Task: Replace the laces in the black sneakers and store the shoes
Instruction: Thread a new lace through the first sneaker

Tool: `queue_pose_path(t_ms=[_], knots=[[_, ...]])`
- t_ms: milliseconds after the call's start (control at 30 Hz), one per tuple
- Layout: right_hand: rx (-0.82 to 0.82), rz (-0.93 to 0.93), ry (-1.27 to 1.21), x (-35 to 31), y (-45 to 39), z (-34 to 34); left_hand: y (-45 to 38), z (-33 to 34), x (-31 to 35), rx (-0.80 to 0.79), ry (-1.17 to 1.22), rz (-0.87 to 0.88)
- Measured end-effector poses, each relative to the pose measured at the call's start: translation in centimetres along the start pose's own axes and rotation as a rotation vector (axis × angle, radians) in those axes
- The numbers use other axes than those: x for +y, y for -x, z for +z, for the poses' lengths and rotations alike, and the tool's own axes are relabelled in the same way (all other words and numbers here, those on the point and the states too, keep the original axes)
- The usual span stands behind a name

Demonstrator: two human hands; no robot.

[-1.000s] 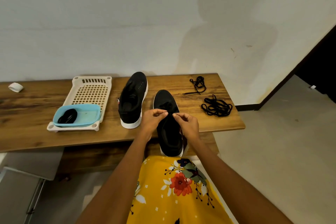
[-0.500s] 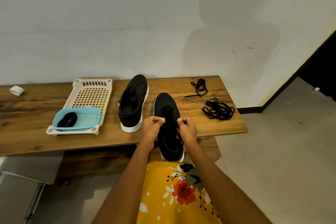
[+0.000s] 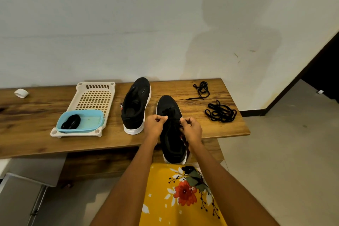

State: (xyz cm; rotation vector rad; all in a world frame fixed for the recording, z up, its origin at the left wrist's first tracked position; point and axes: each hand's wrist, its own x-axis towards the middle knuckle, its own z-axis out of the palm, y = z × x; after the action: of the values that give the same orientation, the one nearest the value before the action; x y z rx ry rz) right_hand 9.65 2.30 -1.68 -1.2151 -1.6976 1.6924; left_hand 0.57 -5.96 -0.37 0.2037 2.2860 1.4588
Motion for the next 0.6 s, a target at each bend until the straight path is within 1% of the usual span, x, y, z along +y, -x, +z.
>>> queue_pose_path(t_ms=[100,200,267,400,467,500,533,567,600], knots=[[0.026,0.008,0.03,-0.3,-0.2,0.1,-0.2,0.2,-0.2,0.027,-0.012,-0.021],[0.049,0.058,0.044,-0.2,-0.2,0.5,-0.1,0.3,-0.1,0.047,-0.03,-0.03],[0.044,0.043,0.073,-0.6,-0.1,0.4,0.2,0.2,0.2,0.054,-0.036,-0.025],[-0.029,-0.106,0.233,-1.2,0.9,-1.5,1.0,-0.5,0.3,0.049,0.024,-0.025],[-0.137,-0.113,0.265,-0.6,1.4,-2.5,1.6,-0.9,0.2,0.027,0.028,-0.03],[-0.197,-0.095,0.311,-0.4,1.7,-2.8,1.9,-0.9,0.1,-0.01,0.027,-0.051],[-0.261,-0.088,0.42,-0.4,2.0,-2.9,2.2,-0.8,-0.1,-0.058,0.015,-0.07],[-0.322,-0.115,0.576,-0.6,2.3,-2.8,2.6,-0.7,-0.2,-0.104,-0.017,-0.078],[-0.342,-0.17,0.752,-0.8,2.5,-2.5,3.0,-0.6,-0.3,-0.136,-0.057,-0.071]])
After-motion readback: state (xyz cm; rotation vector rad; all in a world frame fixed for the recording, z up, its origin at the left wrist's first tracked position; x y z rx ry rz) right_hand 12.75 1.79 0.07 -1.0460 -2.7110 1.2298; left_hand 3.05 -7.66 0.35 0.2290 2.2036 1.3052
